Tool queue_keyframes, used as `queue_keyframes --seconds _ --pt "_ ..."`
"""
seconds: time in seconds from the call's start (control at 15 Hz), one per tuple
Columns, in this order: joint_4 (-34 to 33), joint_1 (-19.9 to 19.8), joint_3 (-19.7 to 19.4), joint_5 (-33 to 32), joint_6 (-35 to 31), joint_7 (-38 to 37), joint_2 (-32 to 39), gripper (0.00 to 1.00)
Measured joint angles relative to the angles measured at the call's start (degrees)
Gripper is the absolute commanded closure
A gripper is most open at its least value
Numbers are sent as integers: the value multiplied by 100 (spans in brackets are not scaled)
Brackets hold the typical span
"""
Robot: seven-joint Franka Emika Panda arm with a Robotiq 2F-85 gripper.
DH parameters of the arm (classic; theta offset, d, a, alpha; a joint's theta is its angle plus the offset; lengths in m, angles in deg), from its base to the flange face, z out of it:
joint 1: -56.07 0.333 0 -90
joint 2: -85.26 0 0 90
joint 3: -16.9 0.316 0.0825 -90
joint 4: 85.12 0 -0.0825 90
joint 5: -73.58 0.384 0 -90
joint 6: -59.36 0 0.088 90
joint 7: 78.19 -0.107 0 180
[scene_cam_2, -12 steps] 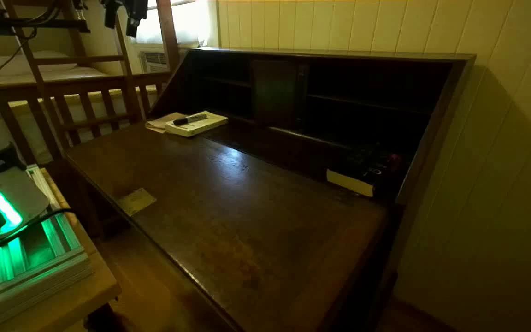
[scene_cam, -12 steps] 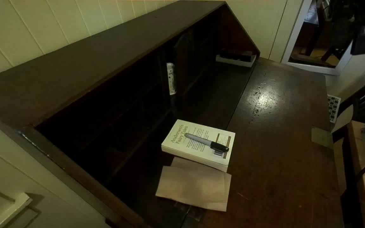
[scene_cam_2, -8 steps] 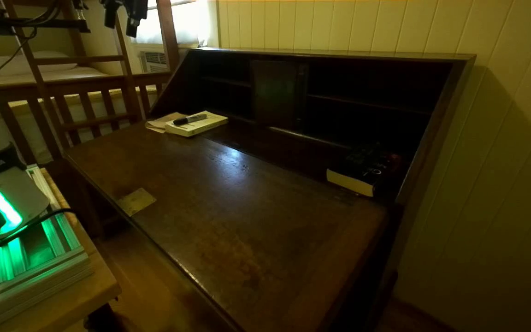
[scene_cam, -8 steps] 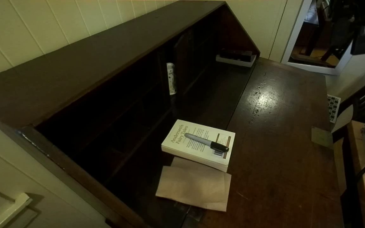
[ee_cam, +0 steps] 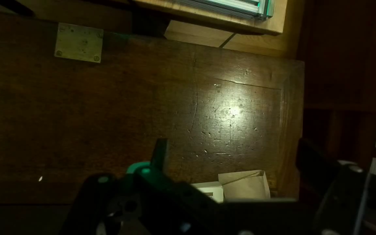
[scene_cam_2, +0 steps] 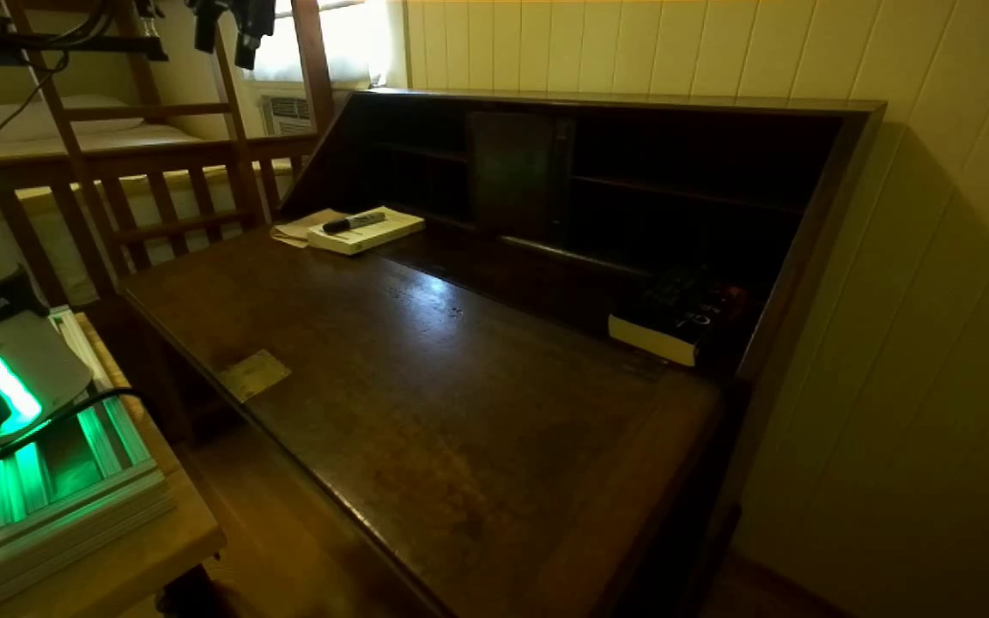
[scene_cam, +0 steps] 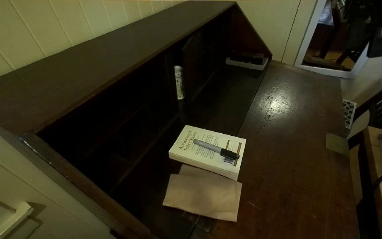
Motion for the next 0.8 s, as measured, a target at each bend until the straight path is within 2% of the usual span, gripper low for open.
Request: queue_keyframes --seconds 0.13,0.33,0.6,0.8 --pt "0 -40 21 0 -85 -46 3 0" --pt "-1 -180 22 34 -791 -289 102 0" --pt "-6 -276 17 273 -2024 -529 454 0" --pt "6 -307 160 240 -3241 -1026 831 0"
